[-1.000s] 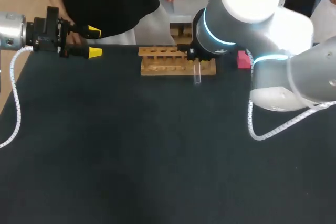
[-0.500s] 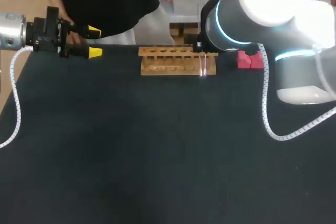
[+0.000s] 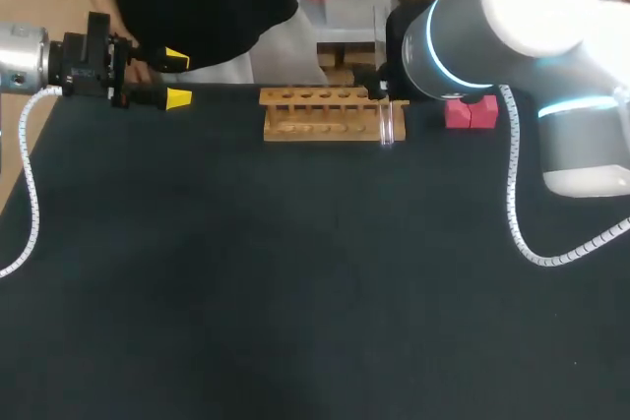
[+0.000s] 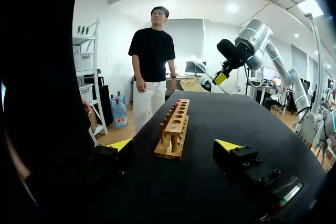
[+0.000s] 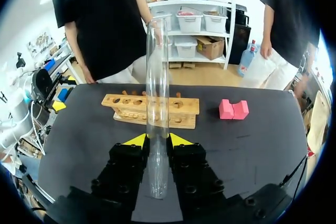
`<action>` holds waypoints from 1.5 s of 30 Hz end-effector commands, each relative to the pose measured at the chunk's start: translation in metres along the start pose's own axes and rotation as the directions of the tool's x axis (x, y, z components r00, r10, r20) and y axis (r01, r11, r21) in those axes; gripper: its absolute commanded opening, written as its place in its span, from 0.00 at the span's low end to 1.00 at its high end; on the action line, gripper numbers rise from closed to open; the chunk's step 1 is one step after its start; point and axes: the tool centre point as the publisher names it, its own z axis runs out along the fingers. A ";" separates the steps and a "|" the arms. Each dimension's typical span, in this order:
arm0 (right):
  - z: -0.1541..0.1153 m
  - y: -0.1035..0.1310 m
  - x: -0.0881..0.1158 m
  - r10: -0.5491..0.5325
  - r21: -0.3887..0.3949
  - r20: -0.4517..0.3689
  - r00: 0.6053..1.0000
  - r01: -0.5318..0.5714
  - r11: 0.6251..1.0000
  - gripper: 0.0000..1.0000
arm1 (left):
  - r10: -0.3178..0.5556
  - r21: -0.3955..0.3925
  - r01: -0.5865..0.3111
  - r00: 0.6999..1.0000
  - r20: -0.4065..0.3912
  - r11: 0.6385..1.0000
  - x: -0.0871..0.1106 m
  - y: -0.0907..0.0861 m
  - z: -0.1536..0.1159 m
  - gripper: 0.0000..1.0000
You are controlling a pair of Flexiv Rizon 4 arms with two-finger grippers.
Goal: Grasp the test tube, adjust it, and insert it.
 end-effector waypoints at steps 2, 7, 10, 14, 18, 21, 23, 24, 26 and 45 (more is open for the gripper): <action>0.000 -0.001 0.002 0.001 0.000 0.017 1.000 -0.001 1.000 0.00 | 0.002 0.000 -0.002 1.000 0.002 1.000 0.001 0.001 0.000 1.00; 0.000 -0.001 0.002 0.001 0.000 0.017 1.000 -0.001 1.000 0.00 | 0.002 0.000 -0.002 1.000 0.002 1.000 0.001 0.001 0.000 1.00; 0.000 -0.001 0.002 0.001 0.000 0.017 1.000 -0.001 1.000 0.00 | 0.002 0.000 -0.002 1.000 0.002 1.000 0.001 0.001 0.000 1.00; 0.000 -0.001 0.002 0.001 0.000 0.017 1.000 -0.001 1.000 0.00 | 0.002 0.000 -0.002 1.000 0.002 1.000 0.001 0.001 0.000 1.00; 0.000 -0.001 0.002 0.001 0.000 0.017 1.000 -0.001 1.000 0.00 | 0.002 0.000 -0.002 1.000 0.002 1.000 0.001 0.001 0.000 1.00; 0.001 0.002 -0.004 0.009 0.017 0.105 0.994 -0.011 1.000 0.00 | 0.002 0.000 -0.002 1.000 0.002 1.000 0.001 0.001 0.000 1.00; 0.000 0.004 -0.009 0.021 0.025 0.156 0.988 -0.025 0.999 0.00 | 0.002 0.000 -0.002 1.000 0.002 1.000 0.001 0.001 0.000 1.00; -0.001 0.006 -0.011 0.021 0.025 0.178 0.984 -0.026 0.999 0.00 | 0.002 0.000 -0.002 1.000 0.002 1.000 0.001 0.001 0.000 1.00; -0.002 0.008 -0.016 0.026 0.029 0.225 0.974 -0.033 0.999 0.00 | 0.002 0.000 -0.002 1.000 0.002 1.000 0.001 0.001 0.000 1.00; 0.006 0.015 -0.050 0.031 0.093 0.492 0.870 -0.087 0.992 0.00 | 0.002 0.000 -0.002 1.000 0.002 1.000 0.001 0.001 0.000 1.00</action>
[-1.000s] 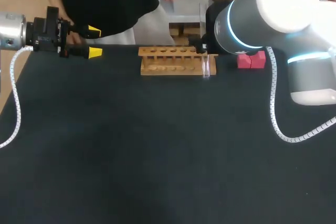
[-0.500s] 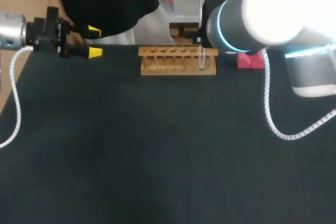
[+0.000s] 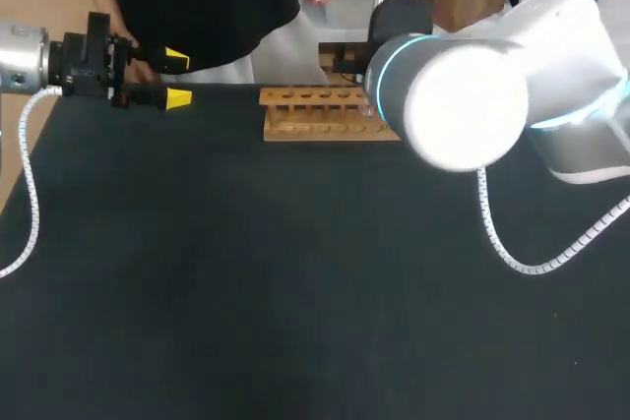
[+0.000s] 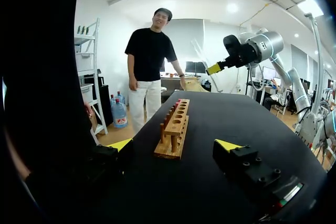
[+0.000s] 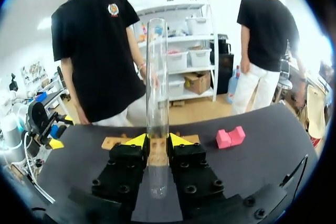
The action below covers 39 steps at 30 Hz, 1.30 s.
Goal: Grasp the test tube, adjust it, and insert it.
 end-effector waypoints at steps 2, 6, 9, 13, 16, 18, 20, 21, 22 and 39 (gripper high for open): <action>0.009 0.001 0.000 -0.002 0.012 0.151 0.989 0.000 1.000 0.00 | 0.002 0.000 -0.002 1.000 0.002 1.000 0.001 0.001 0.000 1.00; 0.014 -0.002 -0.003 0.001 0.030 0.192 0.981 -0.007 1.000 0.00 | 0.002 0.000 -0.002 1.000 0.002 1.000 0.001 0.001 0.000 1.00; 0.018 -0.005 -0.007 0.005 0.041 0.229 0.973 -0.015 0.999 0.00 | 0.002 0.000 -0.002 1.000 0.002 1.000 0.001 0.001 0.000 1.00; 0.023 -0.009 -0.012 0.015 0.051 0.273 0.962 -0.030 0.998 0.00 | 0.002 0.000 -0.002 1.000 0.002 1.000 0.001 0.001 0.000 1.00; 0.026 -0.011 -0.015 0.023 0.044 0.290 0.957 -0.037 0.998 0.00 | 0.002 0.000 -0.002 1.000 0.002 1.000 0.001 0.001 0.000 1.00; 0.028 -0.012 -0.016 0.024 0.038 0.302 0.953 -0.037 0.999 0.00 | 0.002 0.000 -0.002 1.000 0.002 1.000 0.001 0.001 0.000 1.00; 0.030 -0.012 -0.017 0.027 0.033 0.313 0.949 -0.040 0.999 0.00 | 0.002 0.000 -0.002 1.000 0.002 1.000 0.001 0.001 0.000 1.00; 0.032 -0.012 -0.018 0.029 0.026 0.318 0.948 -0.039 0.999 0.00 | 0.002 0.000 -0.002 1.000 0.002 1.000 0.001 0.001 0.000 1.00; 0.034 -0.012 -0.018 0.030 0.025 0.322 0.946 -0.040 0.999 0.00 | 0.002 0.000 -0.002 1.000 0.002 1.000 0.001 0.001 0.000 1.00; 0.078 -0.013 -0.019 -0.072 0.051 0.409 0.910 0.056 0.997 0.00 | 0.002 0.000 -0.002 1.000 0.002 1.000 0.001 0.001 0.000 1.00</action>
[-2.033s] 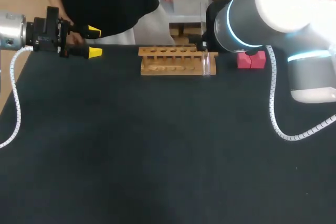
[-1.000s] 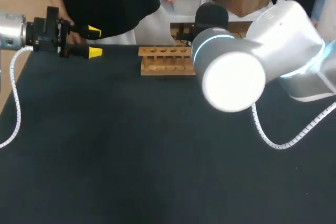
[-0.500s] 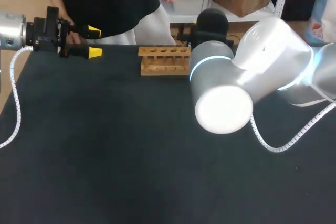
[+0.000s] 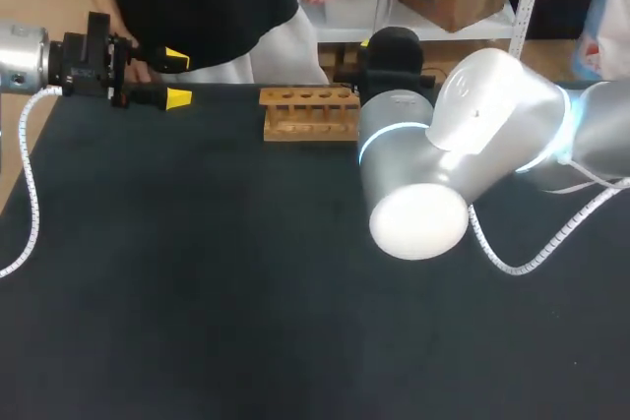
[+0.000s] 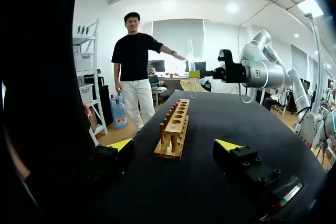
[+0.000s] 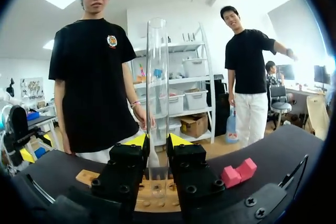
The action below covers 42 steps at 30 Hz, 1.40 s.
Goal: Grasp the test tube, adjust it, and insert it.
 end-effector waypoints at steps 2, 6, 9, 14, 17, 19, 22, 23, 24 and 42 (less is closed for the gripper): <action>0.018 0.002 0.006 -0.023 0.006 0.032 0.999 0.023 1.000 0.00 | 0.002 0.000 -0.002 1.000 0.002 1.000 0.001 0.001 0.000 1.00; 0.023 0.002 0.009 -0.018 0.011 0.035 0.999 0.018 1.000 0.00 | 0.002 0.000 -0.002 1.000 0.002 1.000 0.001 0.001 0.000 1.00; 0.025 0.002 0.011 -0.006 0.015 0.034 0.999 0.006 1.000 0.00 | 0.002 0.000 -0.002 1.000 0.002 1.000 0.001 0.001 0.000 1.00; 0.027 0.003 0.013 0.002 0.019 0.036 0.999 -0.003 1.000 0.00 | 0.002 0.000 -0.002 1.000 0.002 1.000 0.001 0.001 0.000 1.00; 0.028 0.003 0.014 0.005 0.020 0.034 0.999 -0.005 1.000 0.00 | 0.002 0.000 -0.002 1.000 0.002 1.000 0.001 0.001 0.000 1.00; 0.029 0.003 0.015 0.007 0.020 0.029 1.000 -0.007 1.000 0.00 | 0.002 0.000 -0.002 1.000 0.002 1.000 0.001 0.001 0.000 1.00; 0.030 0.003 0.017 0.005 0.020 0.027 1.000 -0.005 1.000 0.00 | 0.002 0.000 -0.002 1.000 0.002 1.000 0.001 0.001 0.000 1.00; 0.030 0.003 0.018 0.003 0.020 0.026 1.000 -0.003 1.000 0.00 | 0.002 0.000 -0.002 1.000 0.002 1.000 0.001 0.001 0.000 1.00; 0.031 0.003 0.018 0.001 0.020 0.025 1.000 -0.002 1.000 0.00 | 0.002 0.000 -0.002 1.000 0.002 1.000 0.001 0.001 0.000 1.00; 0.036 0.004 0.038 -0.001 0.021 0.001 1.000 0.001 1.000 0.00 | 0.002 0.000 -0.002 1.000 0.002 1.000 0.001 0.001 0.000 1.00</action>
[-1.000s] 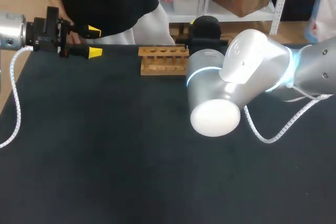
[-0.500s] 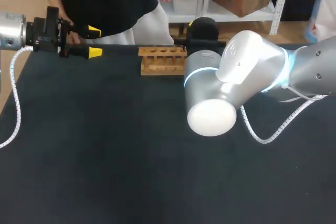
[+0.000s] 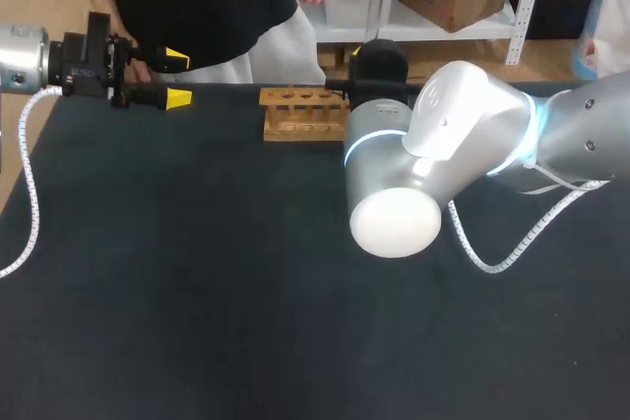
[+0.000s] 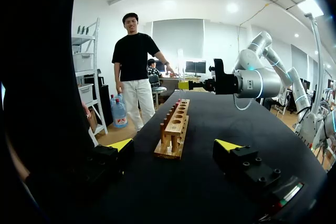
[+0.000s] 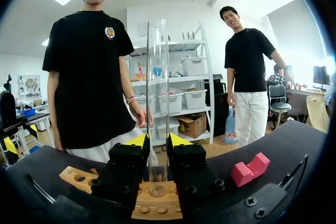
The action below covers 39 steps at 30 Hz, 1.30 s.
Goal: Grasp the test tube, adjust it, and insert it.
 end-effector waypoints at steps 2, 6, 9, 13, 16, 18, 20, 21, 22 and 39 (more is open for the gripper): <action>0.005 0.000 0.005 -0.003 0.001 0.002 1.000 0.003 1.000 0.00 | 0.002 0.000 -0.002 1.000 0.002 1.000 0.001 0.001 0.000 1.00; 0.006 0.000 0.011 -0.004 0.006 -0.006 1.000 0.004 1.000 0.00 | 0.002 0.000 -0.002 1.000 0.002 1.000 0.001 0.001 0.000 1.00; 0.007 0.000 0.014 -0.004 0.006 -0.017 1.000 0.004 1.000 0.00 | 0.002 0.000 -0.002 1.000 0.002 1.000 0.001 0.001 0.000 1.00; 0.007 0.000 0.020 -0.004 0.006 -0.031 1.000 0.004 1.000 0.00 | 0.002 0.000 -0.002 1.000 0.002 1.000 0.001 0.001 0.000 1.00; 0.006 0.000 0.024 -0.004 0.006 -0.043 0.999 0.005 1.000 0.00 | 0.002 0.000 -0.002 1.000 0.002 1.000 0.001 0.001 0.000 1.00; 0.005 0.000 0.026 -0.006 0.005 -0.048 0.999 0.006 1.000 0.00 | 0.002 0.000 -0.002 1.000 0.002 1.000 0.001 0.001 0.000 1.00; 0.005 0.000 0.028 -0.007 0.004 -0.055 0.998 0.007 1.000 0.00 | 0.002 0.000 -0.002 1.000 0.002 1.000 0.001 0.001 0.000 1.00; 0.005 0.000 0.030 -0.008 0.004 -0.057 0.998 0.009 1.000 0.00 | 0.002 0.000 -0.002 1.000 0.002 1.000 0.001 0.001 0.000 1.00; 0.004 0.000 0.031 -0.010 0.004 -0.062 0.998 0.011 1.000 0.00 | 0.002 0.000 -0.002 1.000 0.002 1.000 0.001 0.001 0.000 1.00; 0.002 -0.002 0.049 -0.021 -0.002 -0.124 0.992 0.020 1.000 0.24 | 0.002 0.000 -0.002 1.000 0.002 1.000 0.001 0.001 0.000 1.00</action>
